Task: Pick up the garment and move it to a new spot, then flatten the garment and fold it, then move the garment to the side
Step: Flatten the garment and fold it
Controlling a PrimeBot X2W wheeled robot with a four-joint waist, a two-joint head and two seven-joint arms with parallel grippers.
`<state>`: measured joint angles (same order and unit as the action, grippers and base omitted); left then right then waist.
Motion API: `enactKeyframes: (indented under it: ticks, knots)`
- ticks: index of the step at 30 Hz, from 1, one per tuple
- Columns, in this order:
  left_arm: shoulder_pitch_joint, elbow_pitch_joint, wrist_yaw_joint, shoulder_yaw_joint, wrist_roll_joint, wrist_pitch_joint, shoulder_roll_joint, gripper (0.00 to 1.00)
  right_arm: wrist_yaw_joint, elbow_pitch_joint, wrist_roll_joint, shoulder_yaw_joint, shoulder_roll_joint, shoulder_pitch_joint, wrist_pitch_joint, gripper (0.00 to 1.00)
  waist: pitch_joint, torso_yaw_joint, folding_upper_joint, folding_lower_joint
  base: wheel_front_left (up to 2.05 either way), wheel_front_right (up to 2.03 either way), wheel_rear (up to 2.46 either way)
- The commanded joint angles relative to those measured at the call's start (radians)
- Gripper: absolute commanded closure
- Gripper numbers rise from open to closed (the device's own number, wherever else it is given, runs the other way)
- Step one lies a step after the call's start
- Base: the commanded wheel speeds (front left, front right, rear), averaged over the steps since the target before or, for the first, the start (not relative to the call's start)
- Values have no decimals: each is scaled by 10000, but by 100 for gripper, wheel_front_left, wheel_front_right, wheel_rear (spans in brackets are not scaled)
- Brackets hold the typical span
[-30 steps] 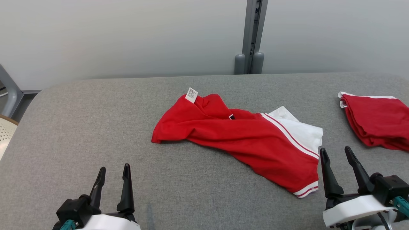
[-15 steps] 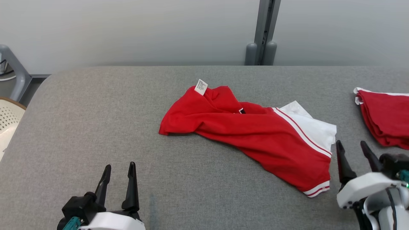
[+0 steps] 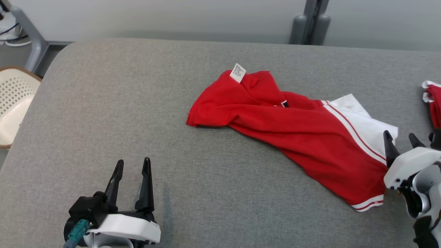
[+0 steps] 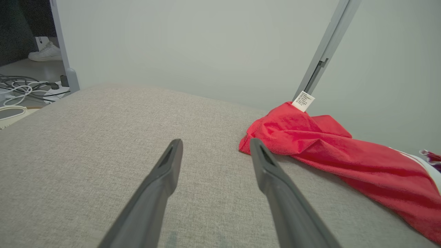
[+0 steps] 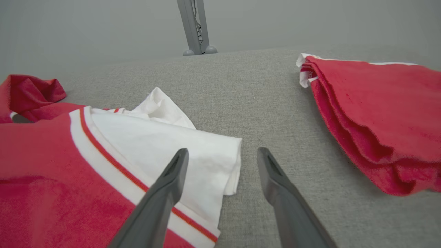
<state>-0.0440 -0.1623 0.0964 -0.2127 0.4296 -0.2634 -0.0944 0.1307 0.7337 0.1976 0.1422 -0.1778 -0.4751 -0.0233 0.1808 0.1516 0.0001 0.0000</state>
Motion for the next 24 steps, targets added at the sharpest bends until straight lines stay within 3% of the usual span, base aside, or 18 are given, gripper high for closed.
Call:
enactKeyframes:
  ticks: [1,12,13,14,15,16,24]
  knots:
    - [-166,43,-65,30,-70,-12,-39,0,1,79,116,-61,-63,-114,-42,0,208,200,-1,0,0,0,0]
    - [-271,-26,-141,163,-172,-13,48,0,1,1540,1275,-1013,-587,-920,-793,0,421,410,-1,0,0,0,0]
    - [-281,-28,-147,177,-184,-13,58,0,1,1604,1349,-1108,-612,-959,-767,24,415,409,-1,0,0,0,0]
    - [-289,-29,-152,184,-192,-13,66,0,1,1637,1404,-1208,-665,-996,-663,55,409,408,-1,0,0,0,0]
    - [-289,-29,-150,192,-206,-13,72,0,1,1635,1445,-1294,-740,-1063,-506,74,400,403,-1,0,0,0,0]
    - [-278,-30,-148,208,-222,-14,80,0,1,1636,1471,-1357,-782,-1123,-380,100,384,391,-1,0,0,0,0]
    - [-169,-52,-178,275,-289,-14,114,0,1,1042,1481,-2031,-1084,-2021,734,100,186,85,-1,0,0,0,0]
